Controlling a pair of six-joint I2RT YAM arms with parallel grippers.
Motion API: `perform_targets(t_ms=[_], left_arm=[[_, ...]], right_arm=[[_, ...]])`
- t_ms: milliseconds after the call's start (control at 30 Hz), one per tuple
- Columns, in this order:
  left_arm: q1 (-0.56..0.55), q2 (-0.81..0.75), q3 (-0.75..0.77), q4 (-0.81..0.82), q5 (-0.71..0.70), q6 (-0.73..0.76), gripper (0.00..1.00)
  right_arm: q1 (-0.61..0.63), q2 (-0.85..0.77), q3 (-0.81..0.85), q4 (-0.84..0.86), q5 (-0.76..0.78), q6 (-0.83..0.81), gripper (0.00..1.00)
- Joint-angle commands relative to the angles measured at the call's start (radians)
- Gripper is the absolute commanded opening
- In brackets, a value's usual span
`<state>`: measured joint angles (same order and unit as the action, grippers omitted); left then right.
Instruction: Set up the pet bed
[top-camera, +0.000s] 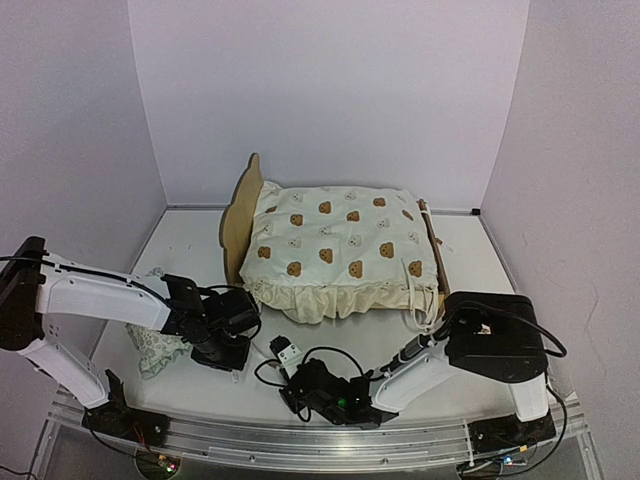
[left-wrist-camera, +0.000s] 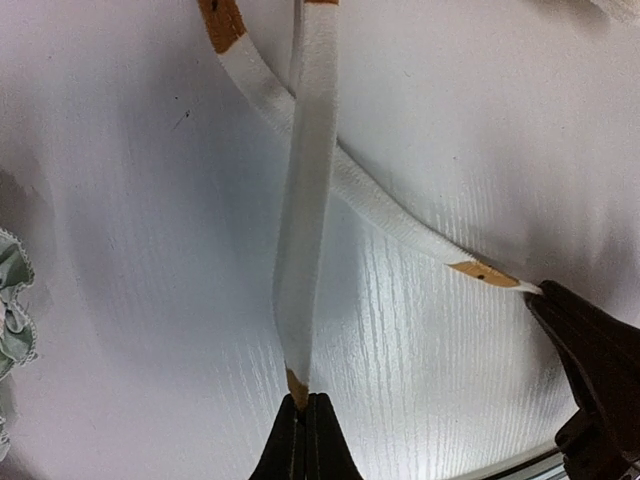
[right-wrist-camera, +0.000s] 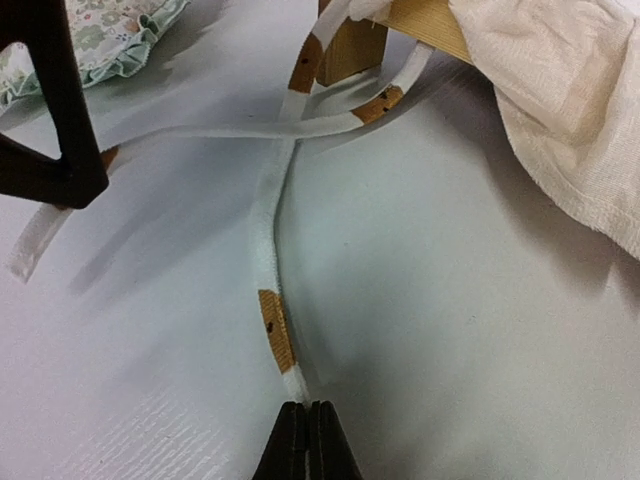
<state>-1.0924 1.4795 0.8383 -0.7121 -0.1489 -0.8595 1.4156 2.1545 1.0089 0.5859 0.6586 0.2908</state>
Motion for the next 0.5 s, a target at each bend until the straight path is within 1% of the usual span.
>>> perform_targets(t_ms=[0,133,200,233,333,367,433,467], left_arm=[[-0.003,0.016,-0.016,0.048,0.016,0.014,0.00],[-0.003,0.009,-0.021,0.046,0.020,0.015,0.01],[-0.003,-0.017,-0.020,0.042,0.024,0.024,0.06],[-0.003,-0.037,-0.019,0.038,0.025,0.027,0.10],[-0.001,-0.108,-0.005,0.022,0.022,0.041,0.28],[-0.001,-0.130,0.003,0.016,0.021,0.047,0.32],[-0.001,-0.169,0.017,0.001,0.016,0.054,0.44],[-0.001,-0.178,0.026,-0.010,0.006,0.056,0.49]], right_arm=[[-0.016,-0.055,-0.026,-0.044,-0.019,-0.016,0.00],[-0.022,-0.080,-0.026,-0.044,-0.042,-0.040,0.00],[-0.025,-0.087,-0.021,-0.044,-0.052,-0.052,0.00],[-0.028,-0.089,-0.018,-0.044,-0.059,-0.056,0.00],[-0.034,-0.090,-0.007,-0.044,-0.086,-0.063,0.00],[-0.035,-0.090,-0.004,-0.044,-0.093,-0.066,0.00],[-0.035,-0.096,-0.001,-0.044,-0.098,-0.071,0.00],[-0.035,-0.099,-0.001,-0.044,-0.099,-0.073,0.00]])
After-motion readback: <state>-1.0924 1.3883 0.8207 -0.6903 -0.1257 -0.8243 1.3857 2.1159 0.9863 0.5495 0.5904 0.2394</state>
